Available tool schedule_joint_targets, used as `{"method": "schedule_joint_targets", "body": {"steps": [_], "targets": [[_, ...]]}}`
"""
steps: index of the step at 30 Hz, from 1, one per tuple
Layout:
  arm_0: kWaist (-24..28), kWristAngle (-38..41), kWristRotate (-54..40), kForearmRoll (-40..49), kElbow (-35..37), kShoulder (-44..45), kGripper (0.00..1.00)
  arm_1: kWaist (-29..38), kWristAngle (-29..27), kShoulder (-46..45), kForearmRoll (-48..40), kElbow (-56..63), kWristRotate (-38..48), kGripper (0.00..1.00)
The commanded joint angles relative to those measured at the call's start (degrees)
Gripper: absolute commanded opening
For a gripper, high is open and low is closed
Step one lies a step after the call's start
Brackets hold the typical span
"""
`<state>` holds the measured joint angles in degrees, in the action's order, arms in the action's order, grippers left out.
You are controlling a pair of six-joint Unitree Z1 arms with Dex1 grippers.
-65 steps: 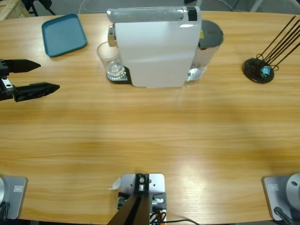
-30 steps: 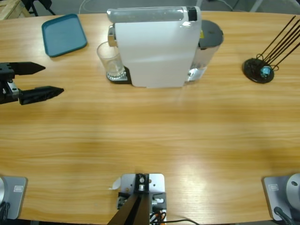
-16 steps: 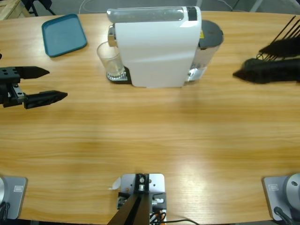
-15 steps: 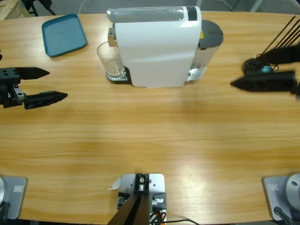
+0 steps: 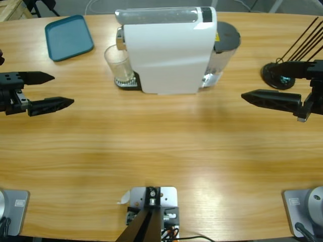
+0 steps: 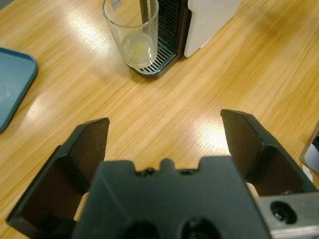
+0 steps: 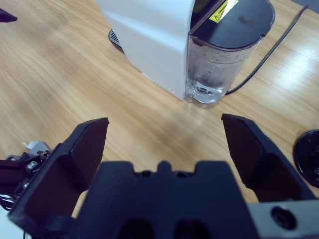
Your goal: Pour coffee
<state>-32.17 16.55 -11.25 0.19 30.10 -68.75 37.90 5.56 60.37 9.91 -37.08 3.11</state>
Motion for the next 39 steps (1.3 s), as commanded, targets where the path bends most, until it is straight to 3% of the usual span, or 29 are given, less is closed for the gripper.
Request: {"method": "schedule_joint_targets", "body": {"steps": [1,15,20,23,26,29,34,39], "targets": [[-0.35,-0.66,0.26,-0.63,-1.73,-2.95,0.968,1.47,-0.99,-2.78,1.66,2.28,-0.82,1.0],[-1.0,-0.57,0.67,-2.26,-1.76,-5.27,0.968,1.56,-1.32,-0.69,3.19,2.1,-0.82,1.0],[-1.05,4.87,3.99,-2.37,-0.45,-5.97,0.968,1.56,-3.01,-1.04,3.19,2.07,0.13,1.0],[-1.05,3.7,5.38,-2.37,0.63,-6.31,0.968,1.56,-3.41,-0.9,3.19,2.02,1.85,1.0],[-1.05,-2.6,7.43,-2.42,1.28,-5.62,0.971,1.56,-3.99,-0.78,3.19,2.03,2.71,1.0],[-1.05,-6.34,5.5,-2.42,0.73,-2.2,1.0,1.56,-4.68,-0.72,2.87,2.24,2.99,1.0],[-0.4,-5.51,4.64,-0.52,1.88,-0.05,1.0,1.56,-5.29,-1.08,2.57,2.37,3.31,1.0],[0.73,-4.67,-3.76,7.25,5.53,0.13,1.0,1.56,-5.91,-1.73,2.55,2.45,3.31,1.0]]}}
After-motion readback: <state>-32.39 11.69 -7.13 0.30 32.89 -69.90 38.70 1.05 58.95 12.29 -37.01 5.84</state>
